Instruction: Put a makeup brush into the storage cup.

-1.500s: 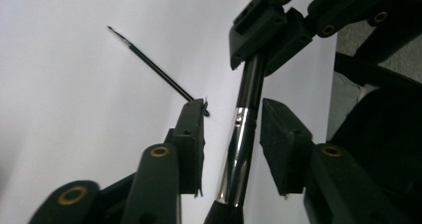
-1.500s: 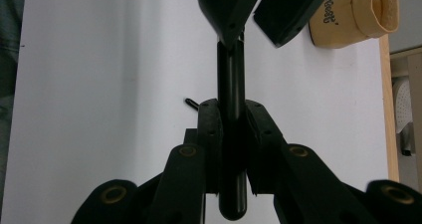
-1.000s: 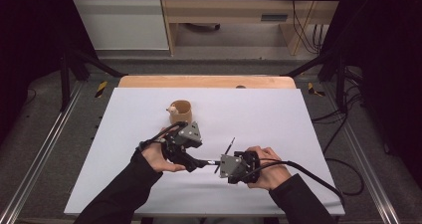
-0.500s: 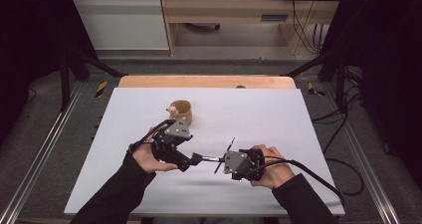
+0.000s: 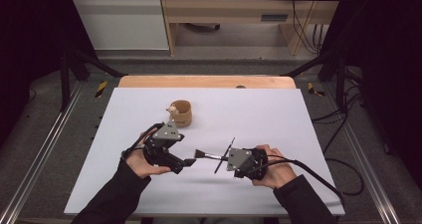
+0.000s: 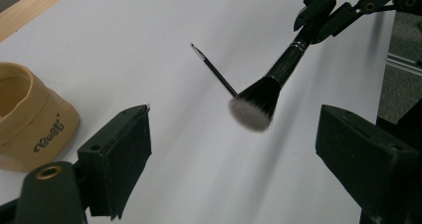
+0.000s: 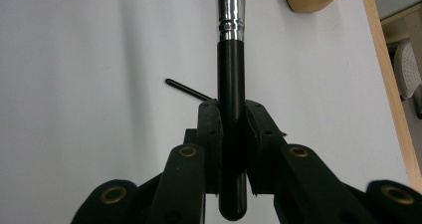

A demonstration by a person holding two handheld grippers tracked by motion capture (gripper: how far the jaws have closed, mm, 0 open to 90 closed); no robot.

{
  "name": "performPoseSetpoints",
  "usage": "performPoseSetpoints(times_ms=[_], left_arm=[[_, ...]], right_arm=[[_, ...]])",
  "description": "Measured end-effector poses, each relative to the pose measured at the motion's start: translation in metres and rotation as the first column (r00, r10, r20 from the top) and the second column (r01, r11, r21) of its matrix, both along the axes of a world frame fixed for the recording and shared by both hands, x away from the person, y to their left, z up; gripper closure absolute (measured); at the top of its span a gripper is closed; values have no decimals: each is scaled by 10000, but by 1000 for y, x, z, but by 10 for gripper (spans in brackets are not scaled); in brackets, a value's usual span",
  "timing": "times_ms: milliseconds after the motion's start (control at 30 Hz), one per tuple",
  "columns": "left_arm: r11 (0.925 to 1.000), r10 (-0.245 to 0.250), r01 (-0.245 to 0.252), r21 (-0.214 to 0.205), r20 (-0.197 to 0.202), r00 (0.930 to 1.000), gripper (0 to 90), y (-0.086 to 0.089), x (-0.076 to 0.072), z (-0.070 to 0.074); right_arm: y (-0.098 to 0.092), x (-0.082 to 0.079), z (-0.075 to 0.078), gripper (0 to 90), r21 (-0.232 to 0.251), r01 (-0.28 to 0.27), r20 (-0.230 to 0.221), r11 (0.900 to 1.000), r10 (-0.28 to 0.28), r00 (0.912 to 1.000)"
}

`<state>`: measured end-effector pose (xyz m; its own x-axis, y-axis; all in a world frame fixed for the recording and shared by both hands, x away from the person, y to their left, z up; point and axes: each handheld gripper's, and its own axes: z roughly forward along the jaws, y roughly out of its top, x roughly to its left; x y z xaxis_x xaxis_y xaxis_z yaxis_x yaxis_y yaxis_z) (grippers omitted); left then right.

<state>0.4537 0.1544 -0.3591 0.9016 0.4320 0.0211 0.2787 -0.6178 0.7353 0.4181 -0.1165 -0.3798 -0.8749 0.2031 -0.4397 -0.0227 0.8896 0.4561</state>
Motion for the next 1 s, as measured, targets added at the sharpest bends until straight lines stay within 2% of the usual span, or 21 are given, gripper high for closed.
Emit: performPoseSetpoints(times_ms=[33, 133, 367, 733, 800, 900, 1000], left_arm=[[10000, 0, 0, 0, 0, 10000, 132, 0, 0, 0], [9989, 257, -258, -394, -32, 9997, 129, 4, -2, -4], [9937, 652, -644, -914, 57, 9979, 114, 13, -8, -9], [9797, 1148, -1119, -1666, 77, 9934, 107, 21, -13, -21], [9757, 1266, -1235, -1809, 54, 9919, 106, 22, -14, -23], [9722, 1385, -1353, -1910, 35, 9904, 105, 23, -15, -27], [9680, 1500, -1465, -2035, 19, 9887, 105, 23, -16, -31]], right_arm=[[0, 0, 0, 793, 0, 0, 0, 10000, 0, 10000], [0, 1, 0, 793, -72, -28, 66, 10000, 29, 10000], [0, 2, 0, 792, 306, 213, -40, 9993, -211, 9998], [-1, 5, 0, 793, 851, 332, -164, 9958, -319, 9994], [-2, 6, -1, 792, 1124, 429, -248, 9927, -404, 9989], [-5, 6, -4, 793, 1223, 535, -309, 9910, -501, 9983], [-10, 6, -7, 793, 1554, 720, -383, 9852, -668, 9970]])
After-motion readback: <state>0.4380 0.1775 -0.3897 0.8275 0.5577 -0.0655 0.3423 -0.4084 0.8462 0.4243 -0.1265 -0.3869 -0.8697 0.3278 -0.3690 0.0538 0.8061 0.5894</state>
